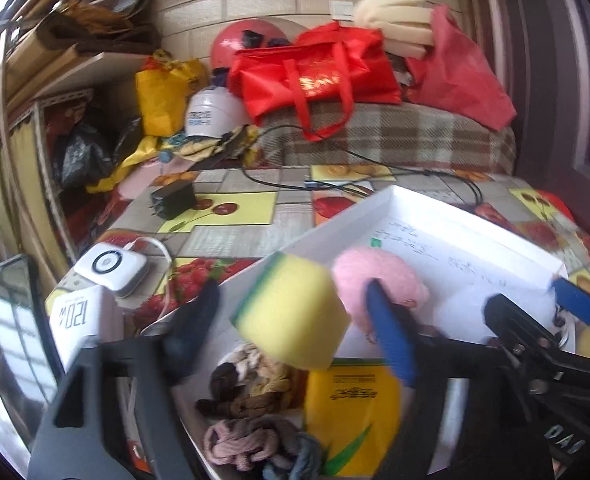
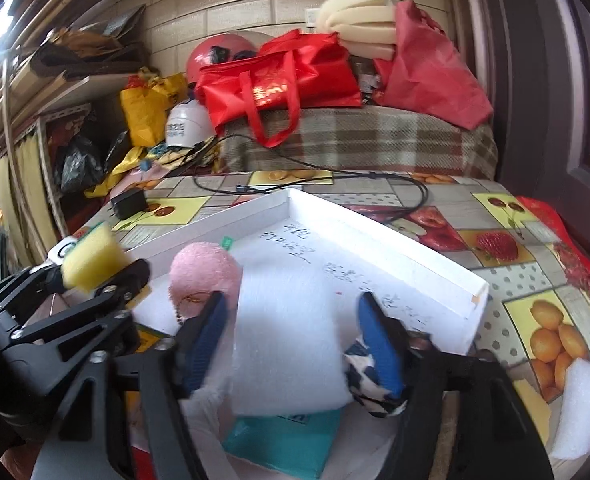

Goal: Organize soft objects
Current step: 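Lower the sponge and foam pad into the box and open both tools, then move both tools back toward the remaining sponge and foam pad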

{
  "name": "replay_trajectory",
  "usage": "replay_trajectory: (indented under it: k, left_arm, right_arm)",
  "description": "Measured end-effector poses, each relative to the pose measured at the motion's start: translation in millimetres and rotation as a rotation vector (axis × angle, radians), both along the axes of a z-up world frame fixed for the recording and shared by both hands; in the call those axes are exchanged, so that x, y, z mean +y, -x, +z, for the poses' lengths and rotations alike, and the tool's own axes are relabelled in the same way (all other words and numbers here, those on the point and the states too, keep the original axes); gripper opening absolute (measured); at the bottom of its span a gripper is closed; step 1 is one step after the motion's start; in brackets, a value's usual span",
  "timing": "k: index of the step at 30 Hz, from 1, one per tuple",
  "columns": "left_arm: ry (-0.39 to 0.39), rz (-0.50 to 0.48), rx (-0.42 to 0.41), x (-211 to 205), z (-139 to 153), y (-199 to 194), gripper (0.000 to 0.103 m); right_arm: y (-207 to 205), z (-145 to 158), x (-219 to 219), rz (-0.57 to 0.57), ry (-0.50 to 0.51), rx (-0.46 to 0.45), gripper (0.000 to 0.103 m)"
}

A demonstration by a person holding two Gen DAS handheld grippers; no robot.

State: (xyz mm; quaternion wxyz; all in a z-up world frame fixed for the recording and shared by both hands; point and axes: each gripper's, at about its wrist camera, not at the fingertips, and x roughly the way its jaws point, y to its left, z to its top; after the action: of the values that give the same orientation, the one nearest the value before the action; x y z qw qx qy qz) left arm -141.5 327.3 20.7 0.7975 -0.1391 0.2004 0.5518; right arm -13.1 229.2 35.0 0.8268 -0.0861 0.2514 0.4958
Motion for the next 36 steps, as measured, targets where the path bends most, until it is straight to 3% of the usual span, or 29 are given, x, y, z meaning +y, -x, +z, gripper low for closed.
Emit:
replay_trajectory:
  k: [1,4,18,36]
  left_arm:
    - [0.001,0.007,-0.016,0,0,3,0.096]
    - [-0.027,0.017,-0.026,-5,3,5,0.096]
    - [-0.171,0.043,-0.064,-30,13,16,0.096]
    - [-0.174,0.04,-0.083,-69,12,27,0.103]
  right_arm:
    - [-4,0,-3,-0.005,-0.013,0.019,0.093]
    - [-5,1,-8,-0.019,-0.039,0.026,0.102]
    - [5,7,-24,-0.019,-0.125,-0.029,0.103]
    - [26,9,-55,-0.022,-0.118,-0.087,0.103]
